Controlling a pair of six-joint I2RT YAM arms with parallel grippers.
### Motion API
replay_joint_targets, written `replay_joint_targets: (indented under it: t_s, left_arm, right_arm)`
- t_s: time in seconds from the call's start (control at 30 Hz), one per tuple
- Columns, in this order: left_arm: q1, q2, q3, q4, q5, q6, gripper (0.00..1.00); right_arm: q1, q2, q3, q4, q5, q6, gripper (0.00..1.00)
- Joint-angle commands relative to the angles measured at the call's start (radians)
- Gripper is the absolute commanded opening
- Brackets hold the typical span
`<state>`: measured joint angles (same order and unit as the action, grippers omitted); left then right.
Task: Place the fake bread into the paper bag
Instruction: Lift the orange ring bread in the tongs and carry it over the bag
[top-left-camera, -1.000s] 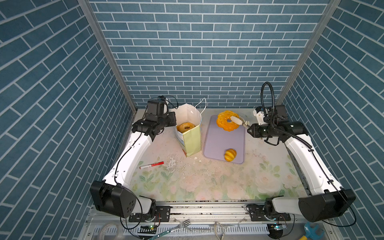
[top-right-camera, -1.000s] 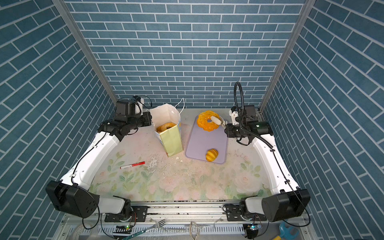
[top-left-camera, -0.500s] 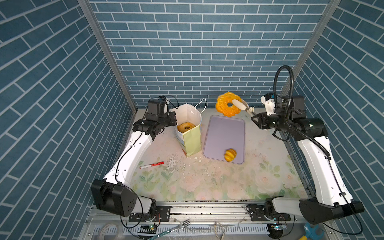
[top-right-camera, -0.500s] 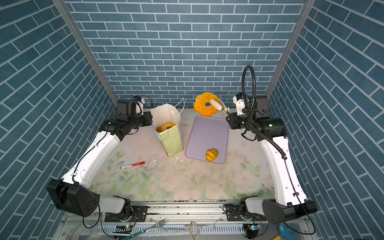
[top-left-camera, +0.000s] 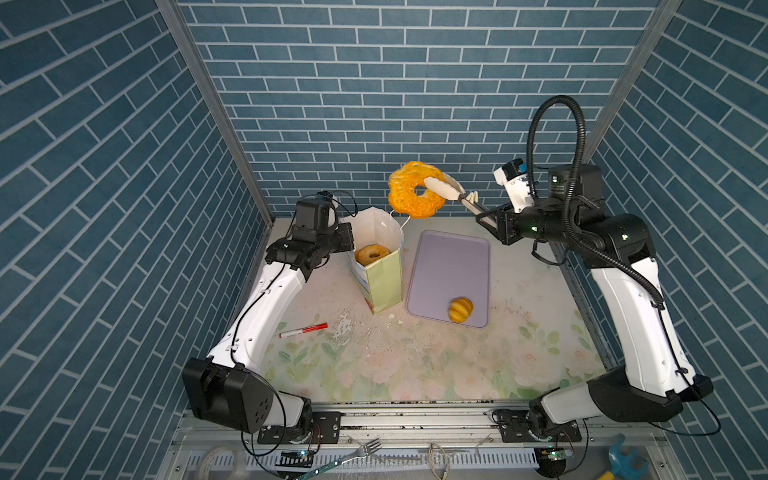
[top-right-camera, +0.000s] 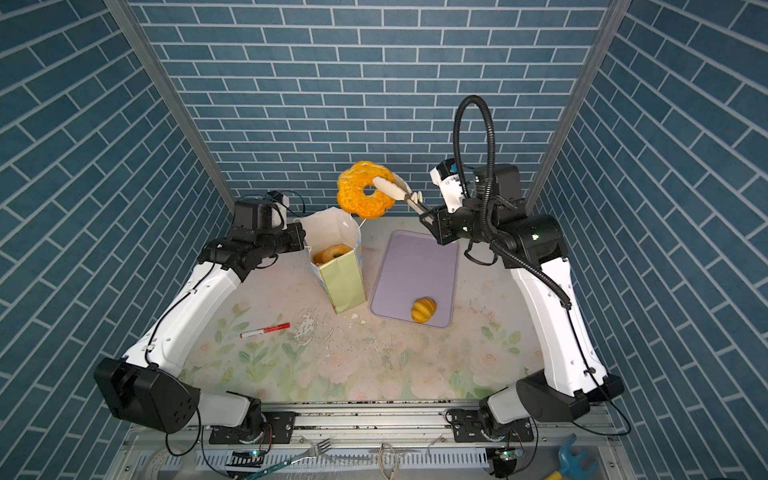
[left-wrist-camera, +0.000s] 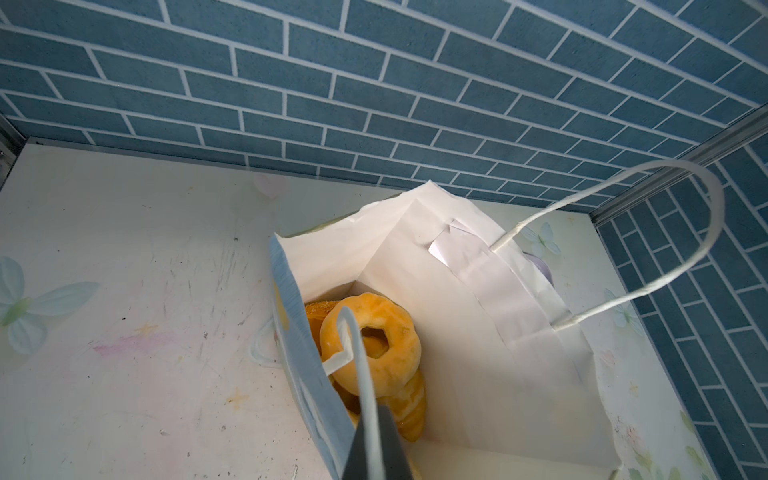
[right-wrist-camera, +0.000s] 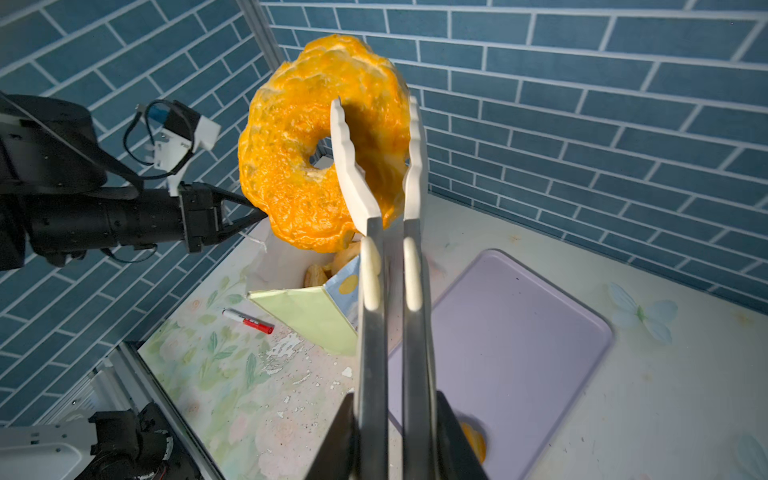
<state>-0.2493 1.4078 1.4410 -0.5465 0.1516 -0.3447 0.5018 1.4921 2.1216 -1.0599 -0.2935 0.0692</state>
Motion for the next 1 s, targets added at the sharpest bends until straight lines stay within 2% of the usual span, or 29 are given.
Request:
replay_joint_targets:
  t_s: [0.0, 0.37, 0.73, 0.8, 0.97]
  left_arm:
    - [-0.001, 0.002, -0.013, 0.013, 0.009, -0.007, 0.0]
    - [-0.001, -0.031, -0.047, 0.026, 0.007, -0.016, 0.0]
    - [0.0, -0.058, -0.059, 0.019, -0.001, -0.012, 0.0]
    - [-0.001, -0.057, -0.058, 0.017, -0.001, -0.011, 0.0]
    - [-0.001, -0.058, -0.054, 0.016, -0.003, -0.009, 0.0]
  right_arm:
    - [0.062, 0.059, 0.034, 0.05, 0.04, -0.054, 0.02]
    - [0.218, 0.191, 0.028, 0.079, 0.255, -0.126, 0.03]
    - [0.275, 0.27, 0.059, 0.066, 0.323, -0.161, 0.05]
    - [0.282, 0.279, 0.067, 0.061, 0.319, -0.167, 0.07]
    - [0.289, 0.292, 0.085, 0.045, 0.304, -0.184, 0.21]
